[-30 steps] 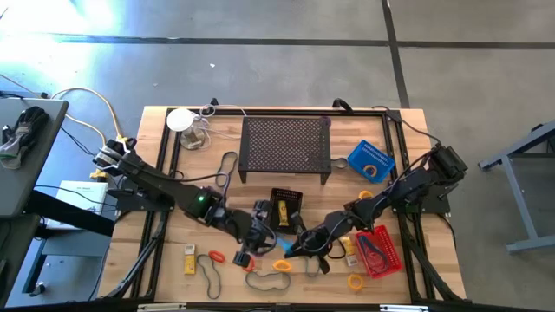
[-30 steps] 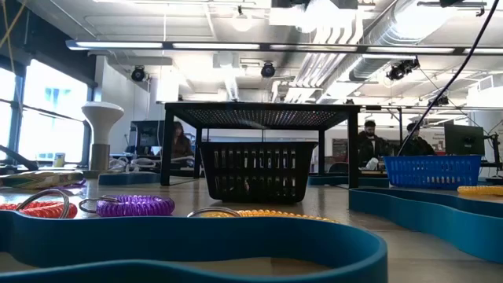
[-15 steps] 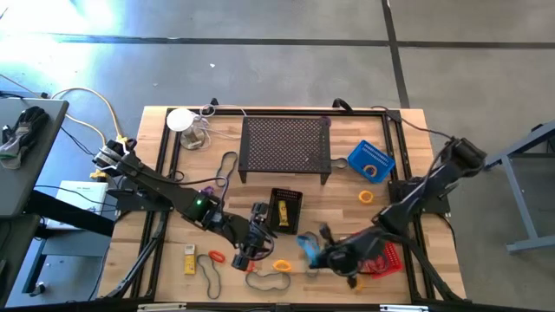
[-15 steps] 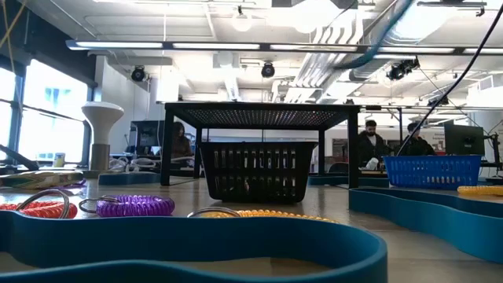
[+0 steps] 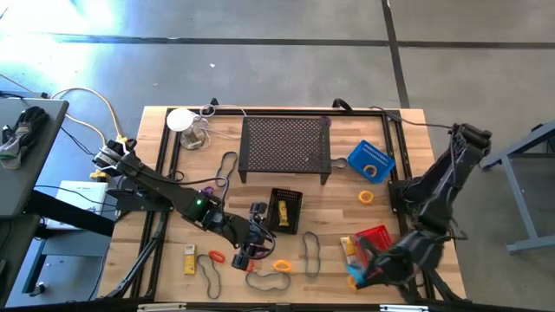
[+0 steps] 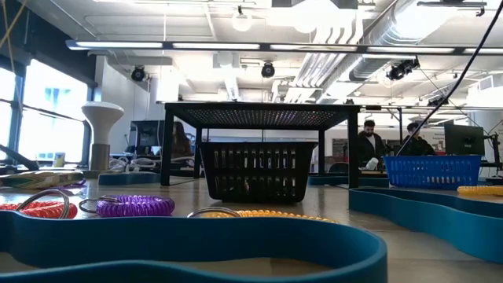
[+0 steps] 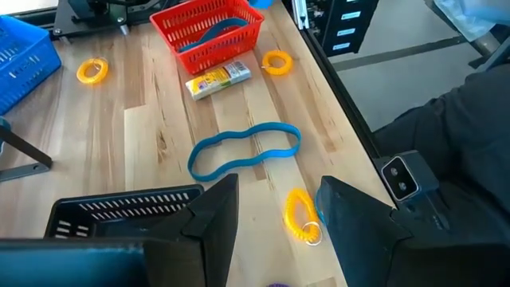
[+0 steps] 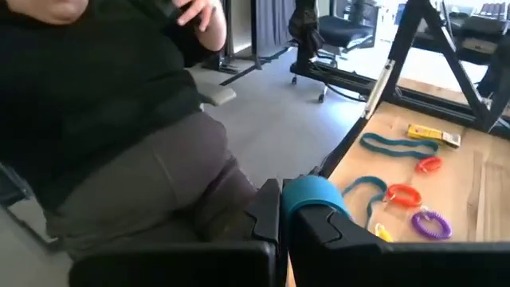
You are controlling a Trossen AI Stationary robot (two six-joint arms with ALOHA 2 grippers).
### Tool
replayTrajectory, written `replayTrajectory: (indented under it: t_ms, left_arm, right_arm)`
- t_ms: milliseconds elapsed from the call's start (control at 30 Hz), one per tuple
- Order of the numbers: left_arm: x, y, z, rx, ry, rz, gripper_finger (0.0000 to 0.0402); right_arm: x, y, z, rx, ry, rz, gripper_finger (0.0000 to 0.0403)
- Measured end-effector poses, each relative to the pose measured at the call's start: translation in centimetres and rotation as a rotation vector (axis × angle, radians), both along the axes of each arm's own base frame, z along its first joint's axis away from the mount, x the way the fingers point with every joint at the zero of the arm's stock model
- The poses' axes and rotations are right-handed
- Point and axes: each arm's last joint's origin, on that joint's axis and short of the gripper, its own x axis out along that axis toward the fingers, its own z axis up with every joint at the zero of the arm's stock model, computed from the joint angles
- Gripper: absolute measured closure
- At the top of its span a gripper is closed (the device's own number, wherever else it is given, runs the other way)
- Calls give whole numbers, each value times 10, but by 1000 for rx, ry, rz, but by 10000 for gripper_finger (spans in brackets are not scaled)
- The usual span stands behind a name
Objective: Pick & Place Office Desk Supplies
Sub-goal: Put the blue rubber band into the orange bin
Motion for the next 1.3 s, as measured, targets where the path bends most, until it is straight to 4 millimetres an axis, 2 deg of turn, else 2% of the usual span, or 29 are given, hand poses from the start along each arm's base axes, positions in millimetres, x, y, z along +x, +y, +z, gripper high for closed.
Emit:
replayTrajectory:
  t_ms: [100,233,333,467,667,833,1167,1300]
  left_arm:
    - [0,-1,0,-20,6,11,228]
    - [0,-1,0,-21,7,11,228]
    - [0,-1,0,-21,7,11,228]
    - [0,-1,0,-21,7,11,228]
    - [0,-1,0,-21,7,11,228]
    - [0,-1,0,-21,8,11,228]
    - [-2,0,-3,-20,47,24,228]
    - [-3,1,-4,-19,51,26,228]
  right_arm:
    - [-15,0,2,41,46,-65,399]
    - [-29,-6,-8,106,235,-216,399]
    - [-35,-12,-17,150,360,-332,399]
    - [-40,-21,-26,101,455,-391,399]
    - [-47,-35,-30,211,608,-552,399]
    - [-48,-34,-42,225,733,-660,399]
    - [-37,-22,-71,233,1060,-788,399]
    - [-27,-21,-85,254,1169,-903,399]
